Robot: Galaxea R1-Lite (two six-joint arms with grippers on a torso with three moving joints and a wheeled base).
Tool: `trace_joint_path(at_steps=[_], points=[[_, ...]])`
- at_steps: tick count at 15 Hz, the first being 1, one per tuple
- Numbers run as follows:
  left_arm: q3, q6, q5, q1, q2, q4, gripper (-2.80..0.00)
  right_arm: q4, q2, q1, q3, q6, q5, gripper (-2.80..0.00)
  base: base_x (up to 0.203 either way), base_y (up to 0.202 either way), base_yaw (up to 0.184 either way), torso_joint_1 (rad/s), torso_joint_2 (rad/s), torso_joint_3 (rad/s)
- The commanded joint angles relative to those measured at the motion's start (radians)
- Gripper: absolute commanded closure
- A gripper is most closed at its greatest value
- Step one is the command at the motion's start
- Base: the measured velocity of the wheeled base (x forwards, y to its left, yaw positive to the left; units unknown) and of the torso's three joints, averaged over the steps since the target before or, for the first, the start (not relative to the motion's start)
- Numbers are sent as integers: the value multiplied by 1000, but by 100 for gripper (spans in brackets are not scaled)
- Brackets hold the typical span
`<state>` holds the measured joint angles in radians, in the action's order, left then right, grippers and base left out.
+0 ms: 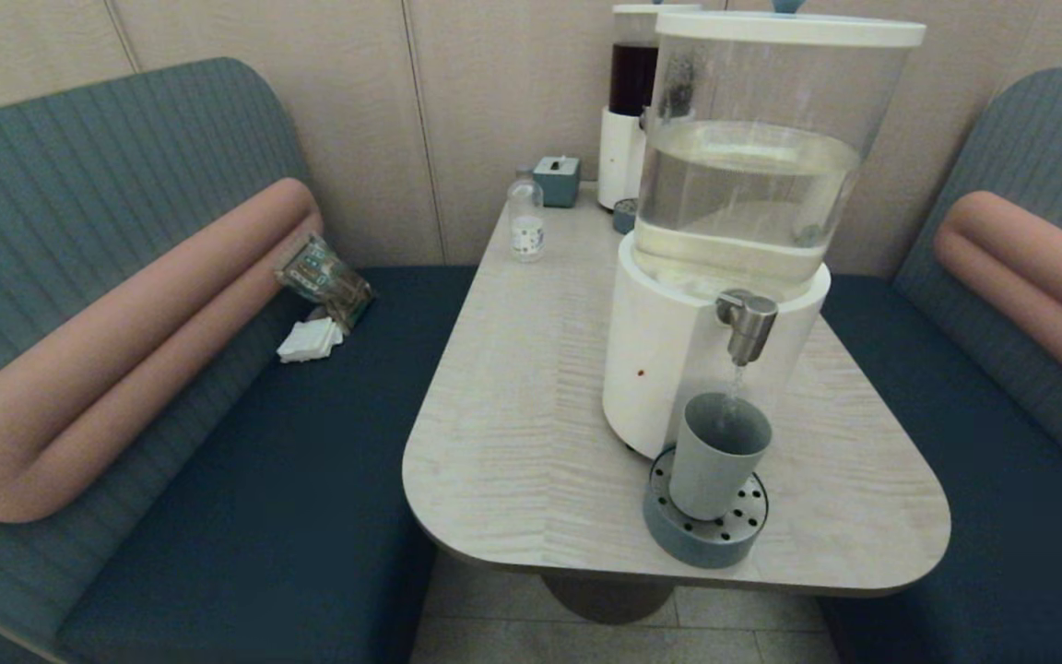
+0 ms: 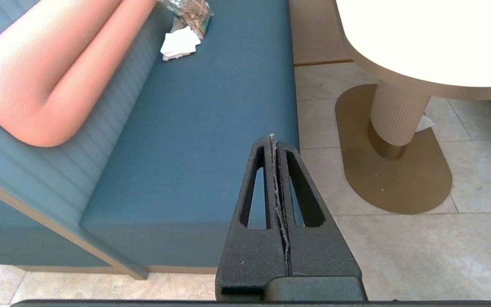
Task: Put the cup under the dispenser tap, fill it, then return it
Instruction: Turn off the faucet
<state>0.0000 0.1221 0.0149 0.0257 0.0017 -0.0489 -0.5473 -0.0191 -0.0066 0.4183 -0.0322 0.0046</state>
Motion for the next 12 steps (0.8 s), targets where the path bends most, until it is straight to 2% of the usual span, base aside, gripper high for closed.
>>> trace_joint_path(at_steps=[1,2,3,5,8,9,10,12], points=[[0,1,0,0,1,0,0,366,17,0,-268,-34,-26,0,0,0,0,0,0,0],[0,1,-1,0,1,0,0,529,17,0,-366,-56,-34,0,0,0,0,0,0,0],[0,1,0,0,1,0,0,612,17,0,-424,-73,-39,0,0,0,0,0,0,0],[0,1,0,0,1,0,0,663,18,0,-434,-113,-41,0,0,0,0,0,0,0],[0,1,0,0,1,0,0,665,17,0,-432,-121,-38,0,0,0,0,0,0,0],[0,1,0,0,1,0,0,657,16,0,-432,-110,-14,0,0,0,0,0,0,0],[0,1,0,0,1,0,0,632,18,0,-432,-96,16,0,0,0,0,0,0,0],[0,1,0,0,1,0,0,545,16,0,-421,-41,16,0,0,0,0,0,0,0]])
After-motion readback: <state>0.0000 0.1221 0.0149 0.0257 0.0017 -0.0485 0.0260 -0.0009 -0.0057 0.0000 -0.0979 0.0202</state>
